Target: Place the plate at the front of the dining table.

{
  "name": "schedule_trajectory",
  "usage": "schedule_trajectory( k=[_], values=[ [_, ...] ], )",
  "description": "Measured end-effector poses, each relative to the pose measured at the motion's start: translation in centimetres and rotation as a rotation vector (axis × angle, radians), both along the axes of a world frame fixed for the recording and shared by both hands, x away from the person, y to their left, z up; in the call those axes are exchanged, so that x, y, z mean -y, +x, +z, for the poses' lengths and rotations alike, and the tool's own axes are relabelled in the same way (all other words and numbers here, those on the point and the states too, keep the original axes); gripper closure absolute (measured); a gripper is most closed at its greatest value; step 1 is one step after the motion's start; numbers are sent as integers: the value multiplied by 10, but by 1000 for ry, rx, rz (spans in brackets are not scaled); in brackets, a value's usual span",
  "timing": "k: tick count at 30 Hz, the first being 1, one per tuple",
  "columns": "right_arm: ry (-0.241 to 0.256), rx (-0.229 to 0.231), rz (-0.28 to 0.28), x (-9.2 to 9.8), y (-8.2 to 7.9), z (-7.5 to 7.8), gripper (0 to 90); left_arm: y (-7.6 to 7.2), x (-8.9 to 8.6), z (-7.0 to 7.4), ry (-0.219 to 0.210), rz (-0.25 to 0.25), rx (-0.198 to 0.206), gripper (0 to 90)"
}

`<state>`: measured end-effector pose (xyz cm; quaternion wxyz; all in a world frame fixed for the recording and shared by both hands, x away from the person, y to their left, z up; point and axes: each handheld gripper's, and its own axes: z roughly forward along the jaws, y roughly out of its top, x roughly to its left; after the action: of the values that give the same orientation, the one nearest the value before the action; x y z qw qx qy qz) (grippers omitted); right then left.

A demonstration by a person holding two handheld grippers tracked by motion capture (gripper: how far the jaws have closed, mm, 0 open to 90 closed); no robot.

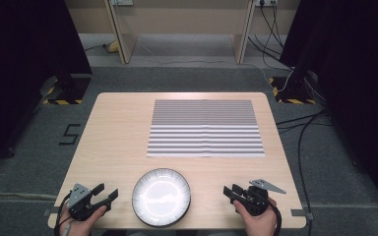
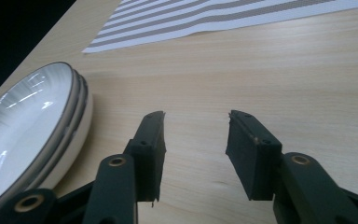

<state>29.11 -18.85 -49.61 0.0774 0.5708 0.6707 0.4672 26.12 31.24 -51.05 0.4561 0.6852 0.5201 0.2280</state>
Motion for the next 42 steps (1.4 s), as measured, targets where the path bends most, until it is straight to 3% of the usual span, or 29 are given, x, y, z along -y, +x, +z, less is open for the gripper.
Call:
schedule_trajectory(
  k=[4, 9, 19, 21, 27, 31, 42],
  values=[
    [15, -18, 50, -7, 2, 4, 661, -1, 0, 0, 1, -4, -1, 358],
    [17, -44, 99, -20, 5, 8, 708, -1, 1, 0, 0, -6, 0, 359],
    [56, -71, 193, -46, 15, 19, 738, 0, 3, 0, -3, -14, -1, 359],
    [80, -89, 232, -59, 19, 22, 749, 0, 4, 0, -2, -18, -2, 359],
    [85, -123, 295, -83, 25, 21, 772, 0, 5, 0, -3, -22, -4, 359],
    [68, -139, 310, -94, 27, 17, 798, -1, 6, 0, -2, -24, -2, 359],
    [52, -173, 300, -96, 29, 15, 859, 0, 7, 0, -3, -29, -1, 360]
  ],
)
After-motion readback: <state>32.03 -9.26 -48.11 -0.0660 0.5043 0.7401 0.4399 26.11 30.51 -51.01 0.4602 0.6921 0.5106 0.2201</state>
